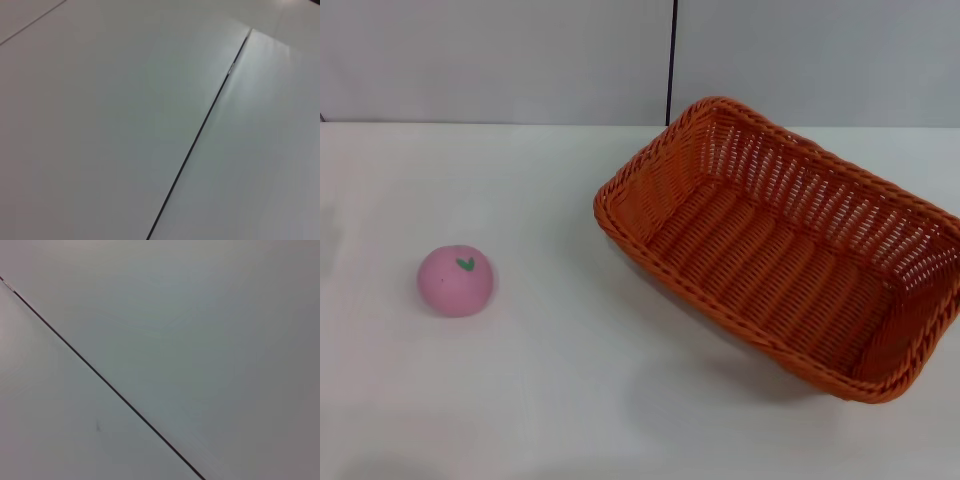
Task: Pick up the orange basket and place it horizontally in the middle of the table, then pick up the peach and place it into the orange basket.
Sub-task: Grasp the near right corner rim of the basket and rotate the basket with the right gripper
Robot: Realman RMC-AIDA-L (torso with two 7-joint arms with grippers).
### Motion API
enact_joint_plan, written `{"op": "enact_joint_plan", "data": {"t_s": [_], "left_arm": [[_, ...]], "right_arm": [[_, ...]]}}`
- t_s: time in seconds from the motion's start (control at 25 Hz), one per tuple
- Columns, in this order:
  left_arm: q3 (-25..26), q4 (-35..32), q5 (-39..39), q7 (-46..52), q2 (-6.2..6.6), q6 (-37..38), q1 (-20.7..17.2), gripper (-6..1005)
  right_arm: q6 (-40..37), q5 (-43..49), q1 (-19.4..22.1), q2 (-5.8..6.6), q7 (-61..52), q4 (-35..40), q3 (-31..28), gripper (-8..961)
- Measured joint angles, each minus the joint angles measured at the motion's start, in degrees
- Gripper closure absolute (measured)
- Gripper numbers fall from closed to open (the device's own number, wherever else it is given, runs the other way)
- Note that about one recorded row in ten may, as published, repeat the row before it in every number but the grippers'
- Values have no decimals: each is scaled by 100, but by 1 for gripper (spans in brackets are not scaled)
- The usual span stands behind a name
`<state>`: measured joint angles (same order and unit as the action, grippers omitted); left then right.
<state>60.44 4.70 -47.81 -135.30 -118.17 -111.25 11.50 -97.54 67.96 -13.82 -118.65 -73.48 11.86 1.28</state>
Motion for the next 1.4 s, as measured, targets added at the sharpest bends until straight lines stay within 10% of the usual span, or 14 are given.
{"op": "enact_joint_plan", "data": {"t_s": [0.4, 0.76, 0.96, 1.16, 1.4], "left_arm": [[32, -23, -58, -2, 3, 60, -156, 223], [-46, -70, -31, -21, -29, 112, -286, 228], [-342, -16, -13, 65, -39, 86, -277, 231], [-533, -4, -7, 96, -33, 84, -270, 233], [-569, -16, 17, 273, -17, 126, -280, 237]], "right_arm": [[-138, 51, 5, 25, -312, 234, 336, 445], [-463, 487, 143, 207, -1774, 2089, 1258, 446], [-798, 2153, -274, 670, -3760, 4188, 1254, 446], [-929, 3093, -603, 849, -4494, 5103, 1286, 446], [-1736, 5680, -1887, 1281, -5484, 6270, 1627, 445]]}}
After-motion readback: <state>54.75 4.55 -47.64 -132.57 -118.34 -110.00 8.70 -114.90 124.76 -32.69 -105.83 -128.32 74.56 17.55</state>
